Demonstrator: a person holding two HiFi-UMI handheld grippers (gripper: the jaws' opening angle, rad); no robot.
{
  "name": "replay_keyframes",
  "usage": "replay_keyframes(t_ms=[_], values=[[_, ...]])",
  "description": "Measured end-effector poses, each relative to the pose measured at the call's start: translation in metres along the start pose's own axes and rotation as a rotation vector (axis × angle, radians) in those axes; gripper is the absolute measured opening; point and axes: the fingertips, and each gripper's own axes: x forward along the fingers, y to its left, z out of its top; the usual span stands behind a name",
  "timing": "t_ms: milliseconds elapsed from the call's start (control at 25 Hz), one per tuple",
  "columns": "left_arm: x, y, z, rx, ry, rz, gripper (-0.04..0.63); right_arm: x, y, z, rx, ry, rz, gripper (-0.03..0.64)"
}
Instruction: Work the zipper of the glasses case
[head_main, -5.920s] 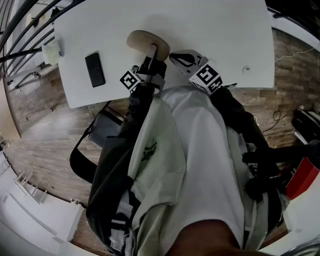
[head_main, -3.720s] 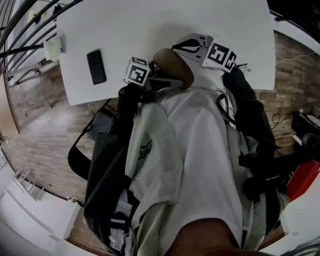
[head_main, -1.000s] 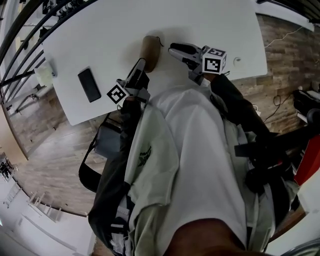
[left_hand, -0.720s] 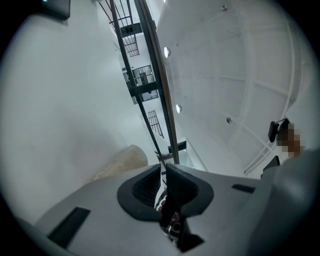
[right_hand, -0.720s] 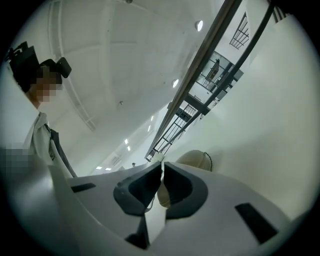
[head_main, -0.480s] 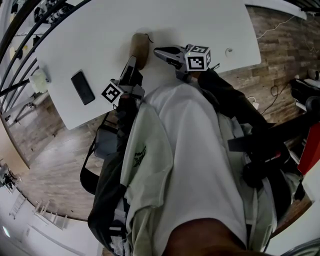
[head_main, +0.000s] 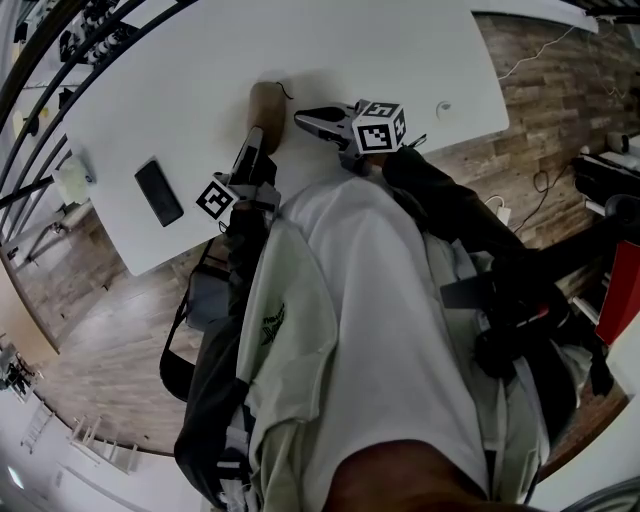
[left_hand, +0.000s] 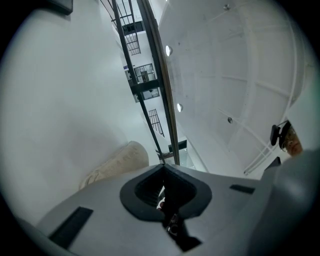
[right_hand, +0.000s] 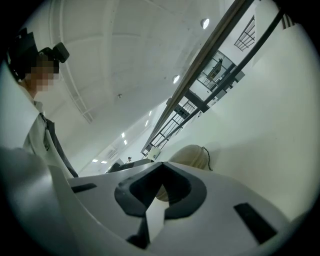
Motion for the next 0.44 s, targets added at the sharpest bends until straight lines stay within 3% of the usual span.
replay_keyframes(t_ms=[440], values=[[0.001,-0.0001,0.0013,-0.016,-0.013,-0.014,0.006,0.0005,-0.0023,-0.0033,-0.005,0.02,-0.004,-0.003]])
